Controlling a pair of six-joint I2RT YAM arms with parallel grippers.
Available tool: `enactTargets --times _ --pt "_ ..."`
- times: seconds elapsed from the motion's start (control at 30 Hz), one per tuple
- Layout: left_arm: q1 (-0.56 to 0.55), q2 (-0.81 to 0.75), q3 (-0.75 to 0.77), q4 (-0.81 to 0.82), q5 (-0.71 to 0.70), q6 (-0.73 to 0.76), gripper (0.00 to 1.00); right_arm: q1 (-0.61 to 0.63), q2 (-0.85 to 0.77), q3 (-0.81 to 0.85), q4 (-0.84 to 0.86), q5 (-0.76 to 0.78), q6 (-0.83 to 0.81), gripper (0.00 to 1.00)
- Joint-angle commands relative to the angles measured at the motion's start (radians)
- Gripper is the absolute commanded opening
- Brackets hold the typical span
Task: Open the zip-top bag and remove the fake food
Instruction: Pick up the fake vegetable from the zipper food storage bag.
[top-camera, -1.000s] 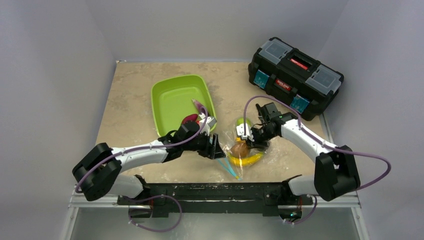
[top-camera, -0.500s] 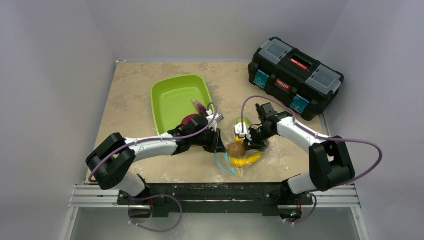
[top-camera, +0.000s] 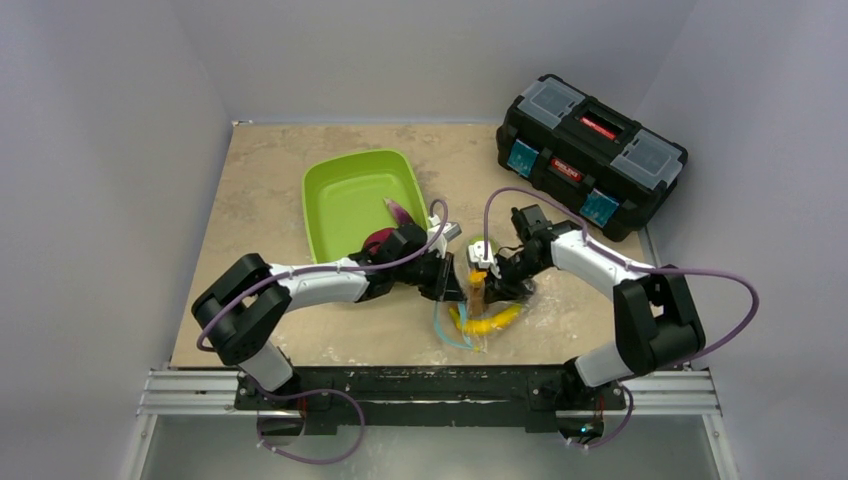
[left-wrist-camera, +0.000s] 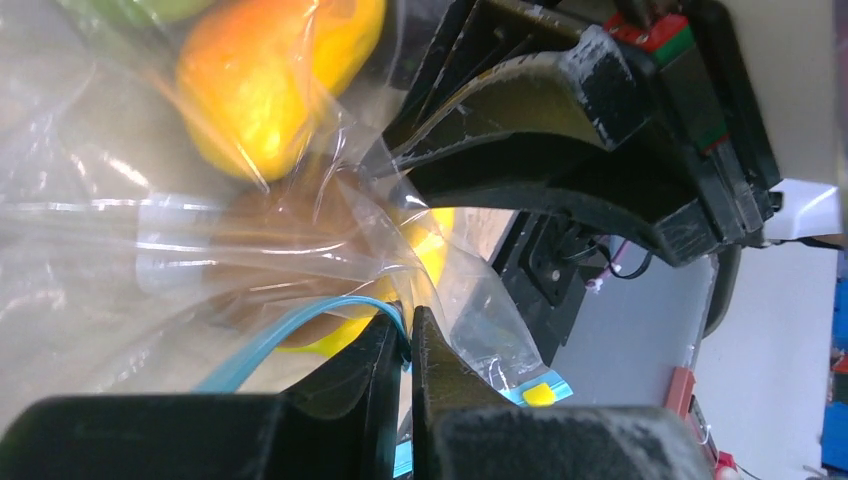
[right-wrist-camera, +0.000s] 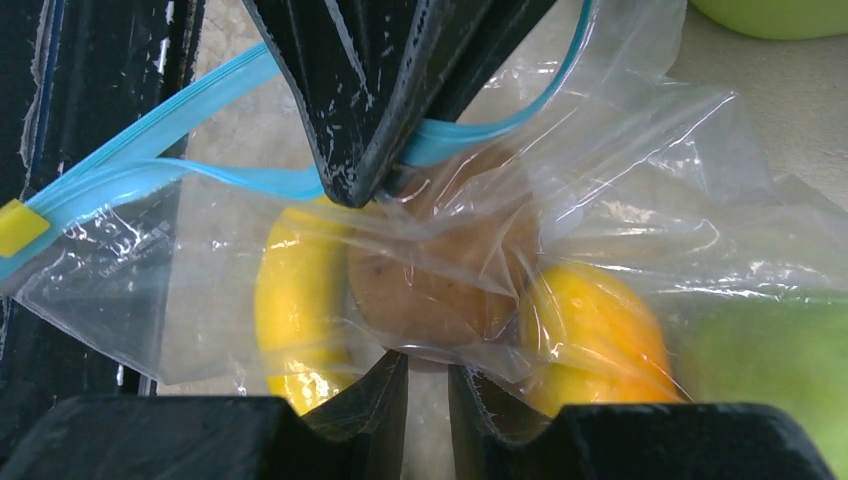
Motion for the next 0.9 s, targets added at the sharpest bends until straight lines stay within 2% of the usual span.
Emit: enactTargets --times 0.0,0.23,0.37,0.57,0.73,0.87 --pt "-0.005 0.034 0.062 0.1 0.087 -0.006 0.04 -0.033 -0.093 0.016 -0.042 -0.045 -0.012 0.23" --pt "-0.005 0.087 0.115 0.112 0.138 -0.011 0.06 -0.112 -0.201 0.005 -0.173 -0.061 -0.107 0.28" --pt "-0.005 0.105 0.136 0.091 0.146 -0.001 0.11 -0.116 -0.24 -0.004 -0.215 -0.087 -0.162 0.45" --pt "-0.005 0.063 0.133 0.016 0.09 0.028 0.37 -0.114 -0.187 -0.006 -0.272 -0.13 -0.418 0.58" --pt "-0.006 0.009 0.106 -0.034 0.04 0.053 0.55 -0.102 -0.106 0.047 -0.224 -0.102 -0.422 0.59" --pt "-0.006 -0.057 0.066 -0.054 -0.016 0.08 0.66 -0.074 -0.073 0.062 -0.164 -0.075 -0.392 0.59"
